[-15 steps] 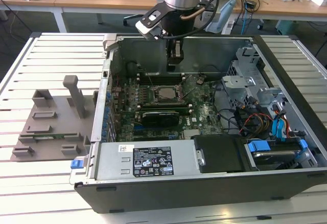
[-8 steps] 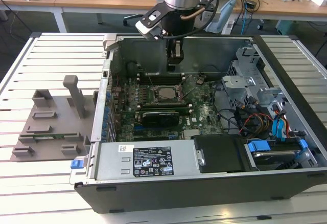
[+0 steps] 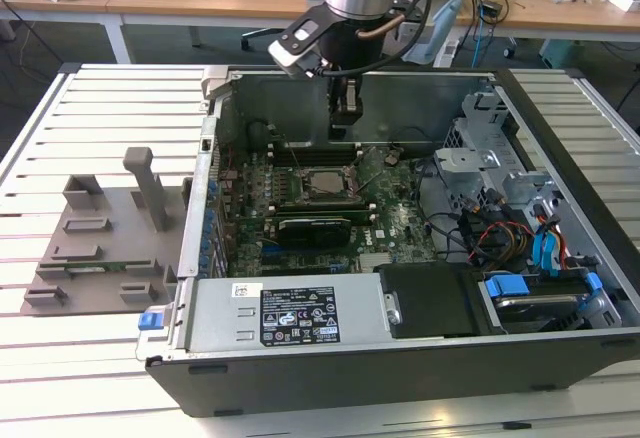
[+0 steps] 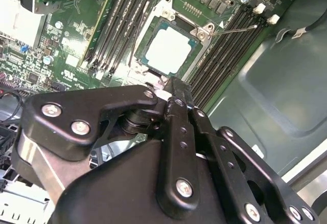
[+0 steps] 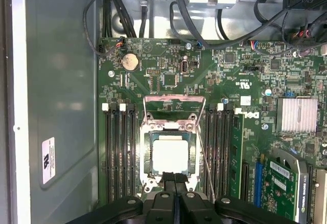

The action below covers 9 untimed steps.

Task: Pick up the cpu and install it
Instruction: 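Close the cpu cover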

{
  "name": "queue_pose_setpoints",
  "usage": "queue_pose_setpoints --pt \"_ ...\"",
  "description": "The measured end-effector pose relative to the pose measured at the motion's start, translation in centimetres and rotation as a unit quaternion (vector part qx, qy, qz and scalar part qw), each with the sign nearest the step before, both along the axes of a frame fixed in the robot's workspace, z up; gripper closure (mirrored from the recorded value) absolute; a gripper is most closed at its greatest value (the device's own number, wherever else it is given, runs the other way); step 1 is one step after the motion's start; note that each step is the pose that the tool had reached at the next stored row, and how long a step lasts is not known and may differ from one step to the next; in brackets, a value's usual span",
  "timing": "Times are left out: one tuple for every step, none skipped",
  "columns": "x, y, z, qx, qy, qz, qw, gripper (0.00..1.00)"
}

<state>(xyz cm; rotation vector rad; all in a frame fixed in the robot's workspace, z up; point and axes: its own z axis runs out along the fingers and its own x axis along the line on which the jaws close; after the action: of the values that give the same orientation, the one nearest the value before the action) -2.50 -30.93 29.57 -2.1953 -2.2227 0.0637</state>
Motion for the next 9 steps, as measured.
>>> queue_pose_setpoints --pt "0.08 0.0 0.0 0.0 0.0 0.0 1.0 0.89" --pt "0.18 0.0 0.0 0.0 0.0 0.0 1.0 0.89" --pt "0.31 0.0 0.0 0.0 0.0 0.0 1.0 0.89" --pt "0.45 0.0 0.0 0.0 0.0 0.0 1.0 0.89" --pt "0.59 0.0 0.0 0.0 0.0 0.0 1.0 0.89" --pt "0.77 0.0 0.0 0.0 0.0 0.0 1.0 0.89" --pt "0.93 0.0 0.0 0.0 0.0 0.0 1.0 0.89" --pt "1.17 0.0 -0.01 0.0001 0.0 0.0 1.0 0.89" --pt "1.43 0.0 0.0 0.0 0.0 0.0 1.0 0.89"
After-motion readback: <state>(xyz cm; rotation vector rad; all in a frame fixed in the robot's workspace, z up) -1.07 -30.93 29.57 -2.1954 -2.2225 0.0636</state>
